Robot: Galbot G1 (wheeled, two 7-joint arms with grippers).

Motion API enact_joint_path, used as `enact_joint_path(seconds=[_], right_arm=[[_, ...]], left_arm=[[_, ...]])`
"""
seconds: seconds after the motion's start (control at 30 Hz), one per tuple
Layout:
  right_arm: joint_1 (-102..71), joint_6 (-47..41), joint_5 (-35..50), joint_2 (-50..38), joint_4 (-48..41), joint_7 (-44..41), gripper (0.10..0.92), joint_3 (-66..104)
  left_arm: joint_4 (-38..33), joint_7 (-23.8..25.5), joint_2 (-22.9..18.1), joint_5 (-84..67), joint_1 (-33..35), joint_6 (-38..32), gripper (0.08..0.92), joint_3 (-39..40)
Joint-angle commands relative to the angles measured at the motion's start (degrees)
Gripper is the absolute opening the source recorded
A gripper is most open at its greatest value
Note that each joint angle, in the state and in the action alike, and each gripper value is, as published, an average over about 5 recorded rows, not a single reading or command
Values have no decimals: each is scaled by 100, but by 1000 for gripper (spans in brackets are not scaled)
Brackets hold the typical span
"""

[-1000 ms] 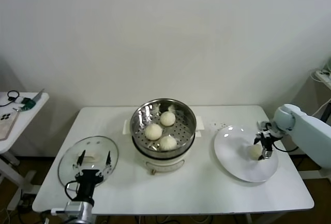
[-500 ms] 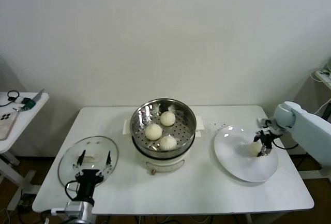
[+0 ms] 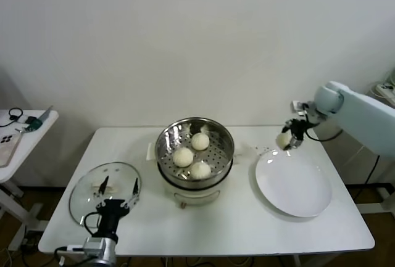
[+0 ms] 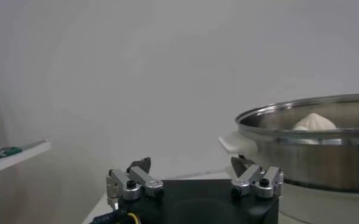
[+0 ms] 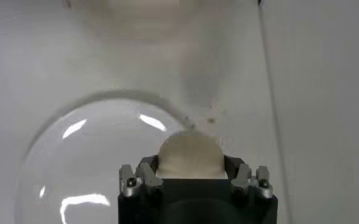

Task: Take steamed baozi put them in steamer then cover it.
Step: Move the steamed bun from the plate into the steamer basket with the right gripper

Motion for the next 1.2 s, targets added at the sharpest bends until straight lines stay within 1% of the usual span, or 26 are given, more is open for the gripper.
enact_joint_path(seconds=[0.03, 0.33, 0.6, 0.87, 1.2], right_arm=[[2268, -424, 2166, 1003, 319, 140, 704, -1837], [2244, -745, 3101, 1897, 463, 467, 704, -2024], [1993, -963, 3512, 2553, 520, 680, 704, -2229], [1890, -990, 3607, 2814, 551, 716, 704, -2644], [1720, -972, 3438, 2826, 610, 723, 711, -3088]], left_arm=[[21, 15, 48, -24, -12, -17, 823, 60], [19, 19, 77, 4, 45, -29, 823, 171], [14, 9, 145, 12, -22, -5, 823, 237], [6, 4, 189, 10, -88, 17, 823, 297], [22, -4, 166, 3, -139, 14, 823, 351]])
